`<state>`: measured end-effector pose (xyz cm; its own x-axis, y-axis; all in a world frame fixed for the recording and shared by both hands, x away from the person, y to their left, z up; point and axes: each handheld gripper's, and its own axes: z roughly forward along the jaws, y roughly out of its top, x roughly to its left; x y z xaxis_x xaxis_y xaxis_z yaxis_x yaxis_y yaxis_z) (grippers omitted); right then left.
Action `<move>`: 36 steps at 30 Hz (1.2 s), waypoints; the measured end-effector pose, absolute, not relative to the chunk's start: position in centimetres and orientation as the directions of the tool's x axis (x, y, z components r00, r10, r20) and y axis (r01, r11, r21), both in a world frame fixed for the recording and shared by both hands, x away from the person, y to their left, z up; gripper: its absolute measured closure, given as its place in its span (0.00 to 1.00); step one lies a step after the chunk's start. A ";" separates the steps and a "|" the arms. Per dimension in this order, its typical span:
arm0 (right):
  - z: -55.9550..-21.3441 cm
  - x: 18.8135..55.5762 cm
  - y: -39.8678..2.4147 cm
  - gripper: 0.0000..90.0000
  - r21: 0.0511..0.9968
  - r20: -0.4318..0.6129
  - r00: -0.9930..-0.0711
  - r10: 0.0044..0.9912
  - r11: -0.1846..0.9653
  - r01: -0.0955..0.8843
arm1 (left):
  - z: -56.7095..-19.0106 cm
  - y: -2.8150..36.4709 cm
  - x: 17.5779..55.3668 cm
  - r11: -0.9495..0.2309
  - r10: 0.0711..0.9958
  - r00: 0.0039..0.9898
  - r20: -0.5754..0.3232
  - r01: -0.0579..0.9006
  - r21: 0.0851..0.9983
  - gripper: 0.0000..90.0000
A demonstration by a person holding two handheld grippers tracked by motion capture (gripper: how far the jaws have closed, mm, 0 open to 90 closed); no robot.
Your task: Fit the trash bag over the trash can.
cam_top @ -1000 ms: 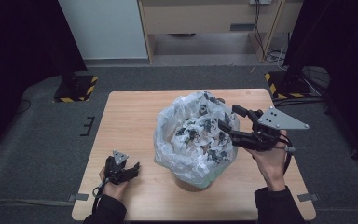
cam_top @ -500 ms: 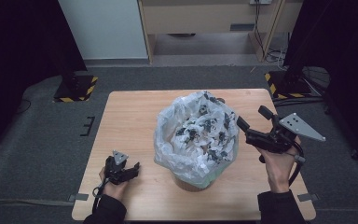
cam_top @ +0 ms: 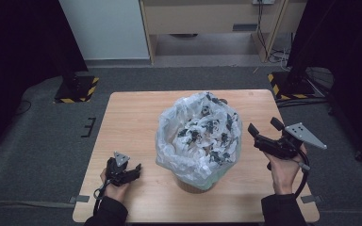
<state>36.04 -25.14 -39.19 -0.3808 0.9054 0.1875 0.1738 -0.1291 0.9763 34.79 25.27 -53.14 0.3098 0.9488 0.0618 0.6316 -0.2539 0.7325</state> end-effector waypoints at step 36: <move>-50.4 36.3 -27.9 0.06 0.784 0.045 -0.321 0.946 0.166 0.598 | -53.1 25.6 34.6 -0.261 0.945 0.325 0.048 0.656 0.708 0.19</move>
<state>36.25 -27.90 -50.44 -0.3209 0.9460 0.0447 0.5979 0.1658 0.7842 34.57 25.61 -53.09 0.3248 0.9446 0.0476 0.6557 -0.2611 0.7085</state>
